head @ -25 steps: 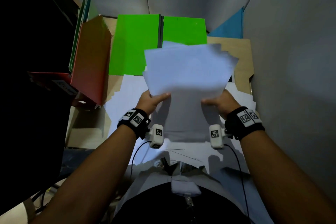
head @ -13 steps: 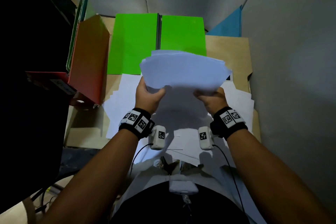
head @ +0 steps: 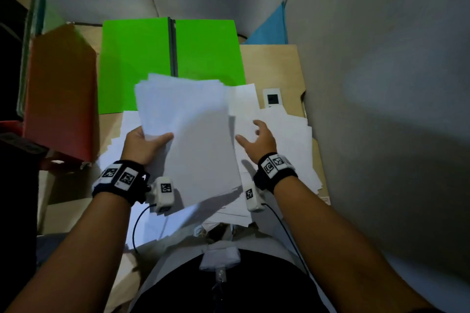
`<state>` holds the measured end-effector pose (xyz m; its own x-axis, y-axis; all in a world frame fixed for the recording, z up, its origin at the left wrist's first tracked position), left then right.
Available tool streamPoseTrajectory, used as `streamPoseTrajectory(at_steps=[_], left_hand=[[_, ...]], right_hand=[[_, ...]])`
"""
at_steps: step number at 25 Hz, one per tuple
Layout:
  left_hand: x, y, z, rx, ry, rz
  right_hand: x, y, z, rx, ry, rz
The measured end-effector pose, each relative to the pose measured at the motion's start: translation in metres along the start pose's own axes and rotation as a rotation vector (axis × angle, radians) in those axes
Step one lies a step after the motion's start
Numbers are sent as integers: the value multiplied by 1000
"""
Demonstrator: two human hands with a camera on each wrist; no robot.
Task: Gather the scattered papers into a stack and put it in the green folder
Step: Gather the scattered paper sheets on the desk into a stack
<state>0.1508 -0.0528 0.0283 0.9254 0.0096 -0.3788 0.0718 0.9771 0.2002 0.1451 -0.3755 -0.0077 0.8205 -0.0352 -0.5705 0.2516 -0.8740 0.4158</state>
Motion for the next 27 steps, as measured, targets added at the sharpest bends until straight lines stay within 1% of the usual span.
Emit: streamPoseTrajectory(at_steps=[2, 3, 4, 6, 9, 12, 14, 17, 20, 23, 27], left_hand=[[-11, 10, -25, 14, 126, 56], [-16, 14, -40, 23, 189, 69], [-20, 19, -53, 35, 245, 78], [-24, 23, -75, 43, 318, 73], [-26, 21, -90, 17, 362, 91], [-28, 12, -89, 11, 353, 78], [-27, 9, -91, -14, 350, 74], [-29, 7, -89, -8, 355, 76], [-32, 5, -86, -18, 365, 77], [-31, 6, -85, -27, 349, 67], [-28, 11, -84, 4, 317, 62]], right_hand=[[-3, 30, 64, -188, -312, 166], [-7, 43, 91, -239, -421, 195], [-13, 54, 109, -288, -488, 191], [-17, 66, 128, -384, -536, 180], [-12, 72, 121, -398, -529, 181], [-5, 65, 112, -312, -525, 130], [-3, 60, 109, -243, -512, 130], [-1, 59, 100, -209, -430, 149], [3, 58, 95, -137, -307, 106], [3, 64, 93, -127, -271, 67], [-1, 81, 83, -110, -229, 80]])
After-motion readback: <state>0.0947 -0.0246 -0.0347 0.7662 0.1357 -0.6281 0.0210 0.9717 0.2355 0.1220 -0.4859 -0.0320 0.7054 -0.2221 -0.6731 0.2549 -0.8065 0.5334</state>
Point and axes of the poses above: each hand's wrist, its own x-axis towards the middle knuckle, its own y-axis out of the back of the hand, z = x × y, the point moved 8 cm from there along x, towards the middle knuckle, and after that the axes turned 15 degrees about -z, right-handed, at the moved point
